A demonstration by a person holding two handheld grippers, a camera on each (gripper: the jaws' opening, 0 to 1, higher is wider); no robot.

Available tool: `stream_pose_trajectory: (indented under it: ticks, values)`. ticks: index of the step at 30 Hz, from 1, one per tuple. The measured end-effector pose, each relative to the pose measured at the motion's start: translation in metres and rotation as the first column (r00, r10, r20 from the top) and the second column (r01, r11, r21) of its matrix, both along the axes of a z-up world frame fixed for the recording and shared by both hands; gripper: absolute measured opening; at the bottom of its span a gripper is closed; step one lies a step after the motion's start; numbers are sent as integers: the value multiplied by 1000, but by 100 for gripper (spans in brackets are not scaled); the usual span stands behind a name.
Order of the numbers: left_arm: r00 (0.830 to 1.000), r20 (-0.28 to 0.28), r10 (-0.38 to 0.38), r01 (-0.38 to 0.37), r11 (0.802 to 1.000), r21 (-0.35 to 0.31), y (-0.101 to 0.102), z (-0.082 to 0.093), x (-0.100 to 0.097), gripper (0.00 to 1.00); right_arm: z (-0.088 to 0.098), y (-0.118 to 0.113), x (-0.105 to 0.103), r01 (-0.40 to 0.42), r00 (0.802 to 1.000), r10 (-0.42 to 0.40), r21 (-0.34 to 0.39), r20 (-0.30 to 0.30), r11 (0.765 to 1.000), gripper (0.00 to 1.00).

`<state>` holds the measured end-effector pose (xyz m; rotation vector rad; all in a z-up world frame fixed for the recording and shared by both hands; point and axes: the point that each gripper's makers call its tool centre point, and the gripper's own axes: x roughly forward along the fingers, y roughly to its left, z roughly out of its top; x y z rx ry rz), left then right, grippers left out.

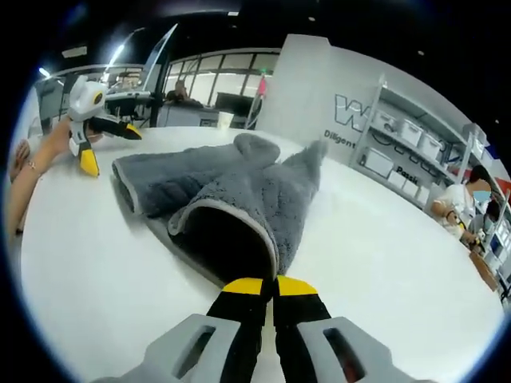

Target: Open the folded towel by lifting each exposed corner and separating the folded layers until the towel lies flat within the target outline without major curled edges

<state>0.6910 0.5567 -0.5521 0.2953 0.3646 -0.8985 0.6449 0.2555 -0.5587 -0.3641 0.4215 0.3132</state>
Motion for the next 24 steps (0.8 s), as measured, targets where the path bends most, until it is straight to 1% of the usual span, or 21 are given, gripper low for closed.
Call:
stream_pose_trajectory:
  ticks: [5, 6, 9, 10, 14, 15, 17, 20, 22, 24]
  values:
    - [1000, -1, 1, -1, 1000, -8, 1, 1, 1, 100, 1, -3, 0, 2, 1000, -2, 4, -1, 1000, 0]
    - [1000, -2, 1, -1, 1000, -11, 1, 1, 1, 100, 1, -5, -1, 2, 1000, -2, -12, 1, 1000, 3]
    - [1000, -9, -2, 2, 1000, -26, 0, 2, 0, 100, 2, -8, -1, 10, 1000, -10, -28, 5, 1000, 11]
    - [1000, -6, -4, 3, 999, -32, 0, 3, 0, 100, 5, -13, -3, 13, 1000, -13, -31, 3, 999, 14]
    - [1000, -5, -5, 5, 999, -35, -1, 4, -2, 100, 9, -18, -6, 23, 1000, -22, -44, 6, 999, 30]
    - [1000, -5, -5, 5, 999, -34, -1, 4, -2, 100, 11, -19, -8, 20, 1000, -20, -56, 10, 998, 35]
    - [1000, -6, -4, 4, 999, -32, -1, 3, -2, 100, 15, -21, -11, 15, 1000, -14, -80, 17, 997, 41]
    - [1000, -7, -5, 5, 999, -33, -2, 3, -3, 100, 20, -18, -12, -6, 999, 9, -85, 40, 996, 45]
    - [1000, -9, -13, 13, 999, -42, -3, 4, -5, 100, 26, -14, -11, -28, 997, 35, -109, 69, 994, 46]
    - [1000, -8, -18, 17, 999, -49, -4, 5, -5, 100, 29, -10, -10, -45, 995, 58, -159, 84, 986, 48]
